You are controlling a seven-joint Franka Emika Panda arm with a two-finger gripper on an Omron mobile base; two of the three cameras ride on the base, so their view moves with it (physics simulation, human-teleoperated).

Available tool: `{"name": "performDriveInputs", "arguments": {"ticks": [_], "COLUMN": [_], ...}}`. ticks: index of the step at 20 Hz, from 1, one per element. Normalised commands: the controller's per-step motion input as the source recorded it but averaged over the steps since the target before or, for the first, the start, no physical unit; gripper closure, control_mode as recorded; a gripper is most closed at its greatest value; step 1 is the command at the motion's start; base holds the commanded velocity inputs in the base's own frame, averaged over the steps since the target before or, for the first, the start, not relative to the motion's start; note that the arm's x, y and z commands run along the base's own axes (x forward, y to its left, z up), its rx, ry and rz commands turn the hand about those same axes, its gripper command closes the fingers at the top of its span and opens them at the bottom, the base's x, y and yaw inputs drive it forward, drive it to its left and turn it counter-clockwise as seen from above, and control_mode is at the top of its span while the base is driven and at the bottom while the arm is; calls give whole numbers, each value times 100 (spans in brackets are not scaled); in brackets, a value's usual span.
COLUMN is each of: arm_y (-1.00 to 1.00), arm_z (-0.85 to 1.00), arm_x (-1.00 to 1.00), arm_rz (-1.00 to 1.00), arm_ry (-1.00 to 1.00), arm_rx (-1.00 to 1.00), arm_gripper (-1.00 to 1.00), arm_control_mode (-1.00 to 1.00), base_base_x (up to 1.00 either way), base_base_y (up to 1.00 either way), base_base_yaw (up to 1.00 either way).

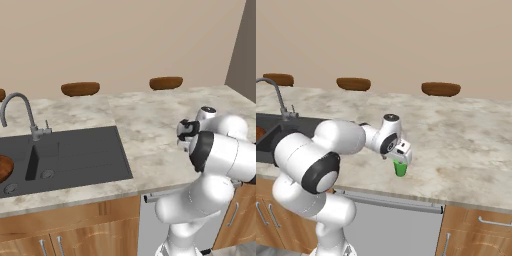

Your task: Remove the lemon wedge and lime from the sink. Then move the bowl and cup from the counter to the sink for washing.

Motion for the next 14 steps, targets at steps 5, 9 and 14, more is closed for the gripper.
{"name": "performDriveInputs", "arguments": {"ticks": [5,9,14], "arm_y": [6,5,12], "arm_z": [-11,-2,15], "arm_x": [0,7,-2], "arm_rz": [-5,-1,3], "arm_ry": [17,19,6], "arm_rx": [-2,-2,0], "arm_gripper": [100,100,100], "arm_control_mode": [-100,-100,-100], "base_base_x": [0,0,0], "base_base_y": [0,0,0], "base_base_yaw": [0,0,0]}}
